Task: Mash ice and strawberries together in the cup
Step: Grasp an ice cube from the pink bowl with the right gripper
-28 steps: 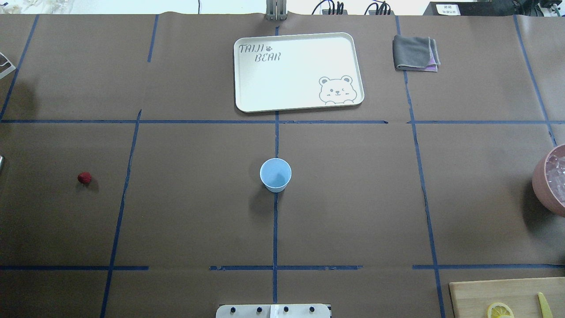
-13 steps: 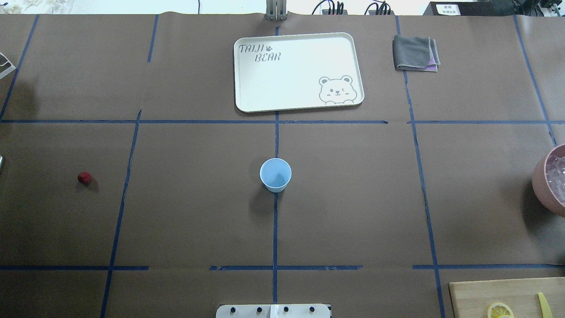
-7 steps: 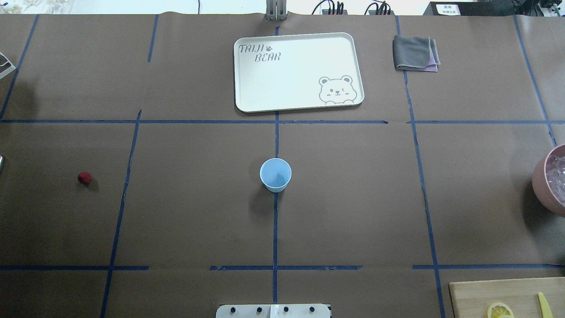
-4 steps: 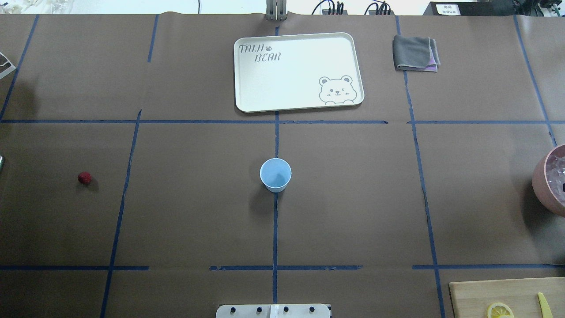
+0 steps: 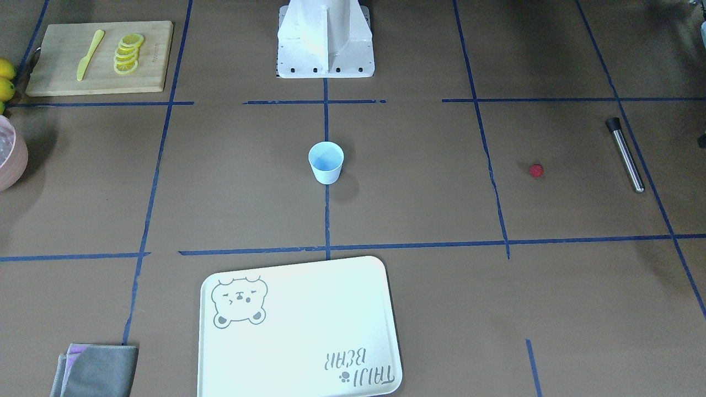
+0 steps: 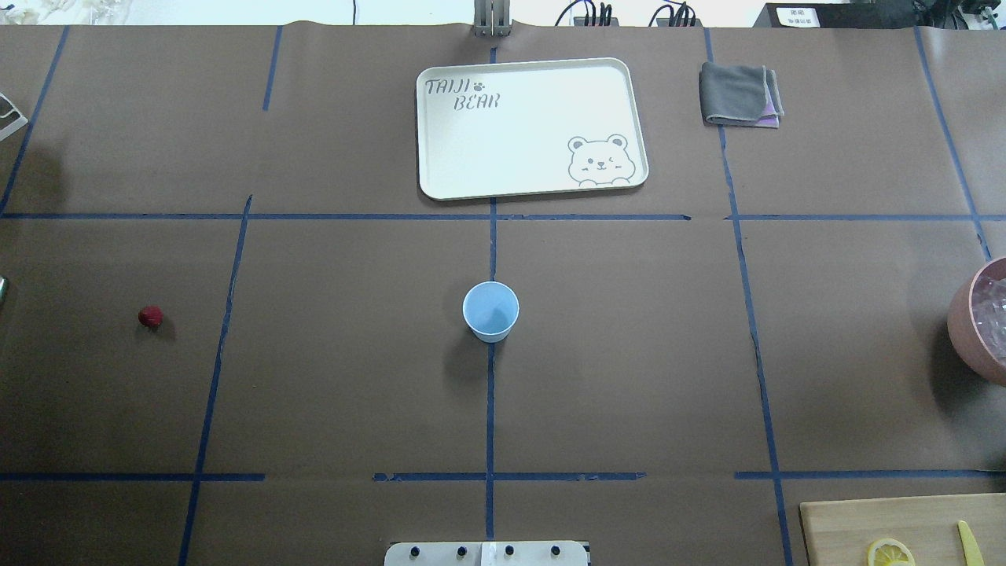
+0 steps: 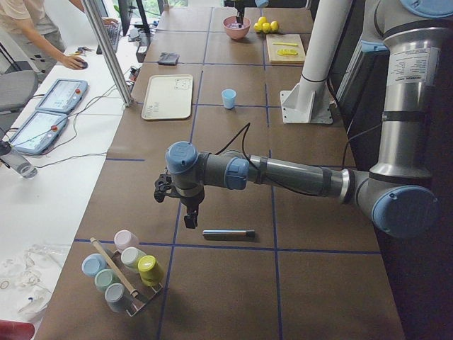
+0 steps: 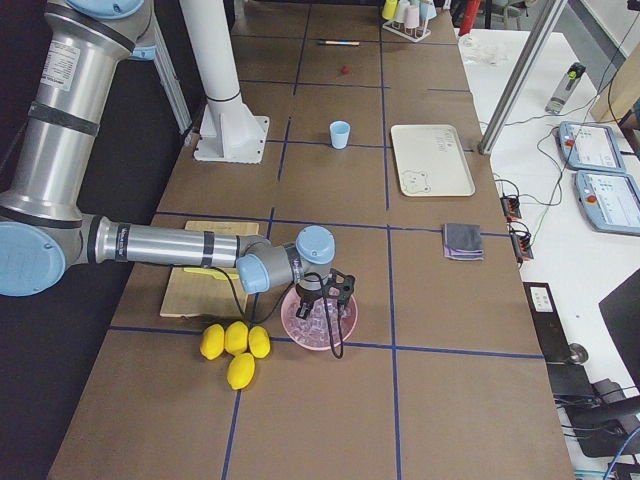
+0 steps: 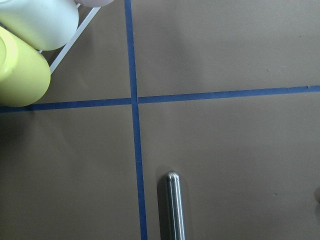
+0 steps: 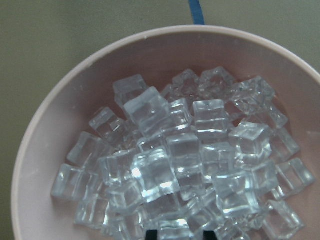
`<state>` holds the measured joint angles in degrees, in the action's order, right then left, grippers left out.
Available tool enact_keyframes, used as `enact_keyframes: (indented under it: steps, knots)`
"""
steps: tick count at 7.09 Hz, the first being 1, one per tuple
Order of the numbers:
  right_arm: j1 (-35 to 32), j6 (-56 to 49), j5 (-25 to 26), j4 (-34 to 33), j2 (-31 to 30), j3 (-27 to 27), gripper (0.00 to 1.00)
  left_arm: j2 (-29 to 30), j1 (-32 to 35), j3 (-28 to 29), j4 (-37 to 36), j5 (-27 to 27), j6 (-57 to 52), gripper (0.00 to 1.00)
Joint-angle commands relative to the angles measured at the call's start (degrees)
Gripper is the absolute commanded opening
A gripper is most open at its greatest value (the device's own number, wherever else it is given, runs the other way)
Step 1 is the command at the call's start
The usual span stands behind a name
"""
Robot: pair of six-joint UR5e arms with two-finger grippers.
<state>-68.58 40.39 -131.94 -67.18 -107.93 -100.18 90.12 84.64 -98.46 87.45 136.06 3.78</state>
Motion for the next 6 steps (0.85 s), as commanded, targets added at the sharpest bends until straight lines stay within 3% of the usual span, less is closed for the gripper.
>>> enact_keyframes:
  steps: [1,2,4,5,6]
  knots:
    - [-0.06,-0.31,-0.16,0.12,0.00,-0.97,0.00,-0.03,0.00,-0.07,0.00,0.00,0.09,1.00]
    - [-0.32,-0.31,0.02,0.12,-1.57,-4.81,0.00,-0.03,0.00,-0.07,-0.09,0.00,0.09,1.00]
    - [-0.42,2.13,-0.68,-0.49,-6.58,-19.20,0.00,-0.03,-0.09,-0.07,0.00,0.00,0.09,1.00]
    - [0.45,10.94,-1.29,-0.06,-4.24,-21.09,0.00,-0.03,0.00,-0.15,0.00,0.09,0.09,1.00]
    - [4.29,21.99,-2.95,-0.06,1.78,-21.63,0.00,-0.12,0.00,-0.85,-0.09,0.09,0.09,1.00]
